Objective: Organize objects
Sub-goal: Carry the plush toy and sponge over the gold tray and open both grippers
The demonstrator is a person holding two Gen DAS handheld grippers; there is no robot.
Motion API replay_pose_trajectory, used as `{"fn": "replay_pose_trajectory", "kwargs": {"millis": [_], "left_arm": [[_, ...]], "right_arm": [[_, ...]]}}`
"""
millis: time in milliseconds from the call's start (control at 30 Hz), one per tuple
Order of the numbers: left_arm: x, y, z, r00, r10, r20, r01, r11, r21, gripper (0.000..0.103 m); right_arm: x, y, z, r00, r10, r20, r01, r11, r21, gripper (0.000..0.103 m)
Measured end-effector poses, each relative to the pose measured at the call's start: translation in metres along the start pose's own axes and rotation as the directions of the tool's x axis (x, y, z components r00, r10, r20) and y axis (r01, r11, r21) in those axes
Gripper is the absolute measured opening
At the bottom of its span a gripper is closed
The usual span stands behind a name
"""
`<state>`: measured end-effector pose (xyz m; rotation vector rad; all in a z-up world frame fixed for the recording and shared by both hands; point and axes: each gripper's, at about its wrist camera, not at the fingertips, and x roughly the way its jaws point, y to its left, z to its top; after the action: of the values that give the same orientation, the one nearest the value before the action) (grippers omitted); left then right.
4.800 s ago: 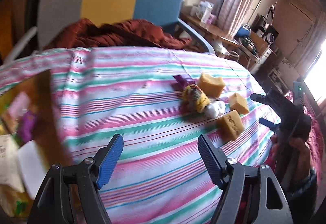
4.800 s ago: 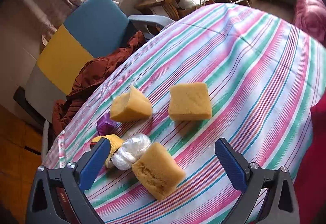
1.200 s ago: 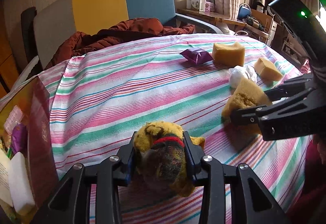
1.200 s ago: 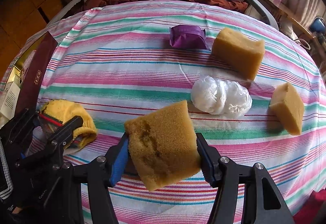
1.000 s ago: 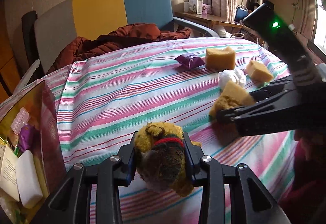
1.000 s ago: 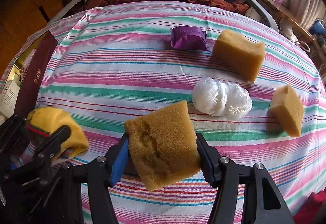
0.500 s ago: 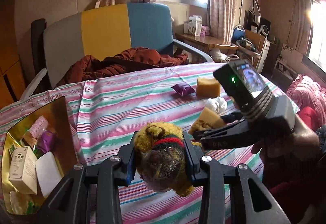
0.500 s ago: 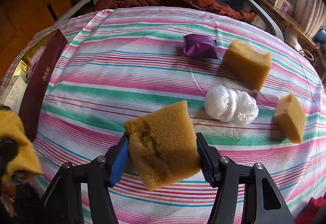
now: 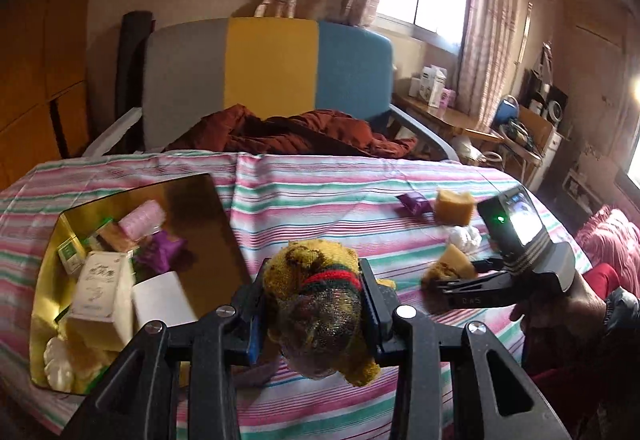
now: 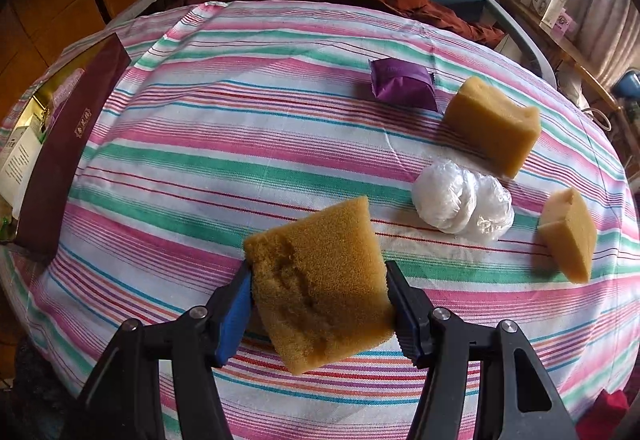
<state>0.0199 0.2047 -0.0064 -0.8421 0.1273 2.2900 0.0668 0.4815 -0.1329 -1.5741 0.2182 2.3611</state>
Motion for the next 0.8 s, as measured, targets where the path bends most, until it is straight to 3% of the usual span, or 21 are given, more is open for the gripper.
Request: {"fn": "replay_pose_trajectory", "kwargs": {"millis": [133, 233, 467, 600, 800], "left_arm": [[-0.018, 0.048, -0.003, 0.997, 0.077, 0.025, -0.075, 0.994, -0.076, 0.038], [-0.031, 0.086, -0.009, 0.989, 0.142, 0.030, -0.136, 0.979, -0.149, 0.038], [-0.055, 0.169, -0.038, 0.966, 0.260, -0.010, -0.250, 0.917, -0.312, 0.038], [-0.057, 0.184, -0.053, 0.967, 0.253, -0.031, -0.248, 0.905, -0.346, 0.038], [-0.041, 0.170, -0.054, 0.987, 0.160, -0.034, -0.162, 0.929, -0.333, 0.038]], "right_arm": [[-0.004, 0.001, 0.002, 1.000, 0.000, -0.004, 0.000, 1.000, 0.016, 0.062], [-0.022, 0.010, 0.006, 0.997, 0.060, 0.038, -0.061, 0.997, 0.046, 0.062], [-0.068, 0.089, 0.019, 0.961, 0.233, 0.148, -0.225, 0.972, -0.067, 0.062], [-0.082, 0.145, 0.031, 0.928, 0.340, 0.149, -0.317, 0.935, -0.159, 0.062], [-0.081, 0.202, 0.051, 0.911, 0.393, 0.121, -0.358, 0.903, -0.237, 0.063]]}}
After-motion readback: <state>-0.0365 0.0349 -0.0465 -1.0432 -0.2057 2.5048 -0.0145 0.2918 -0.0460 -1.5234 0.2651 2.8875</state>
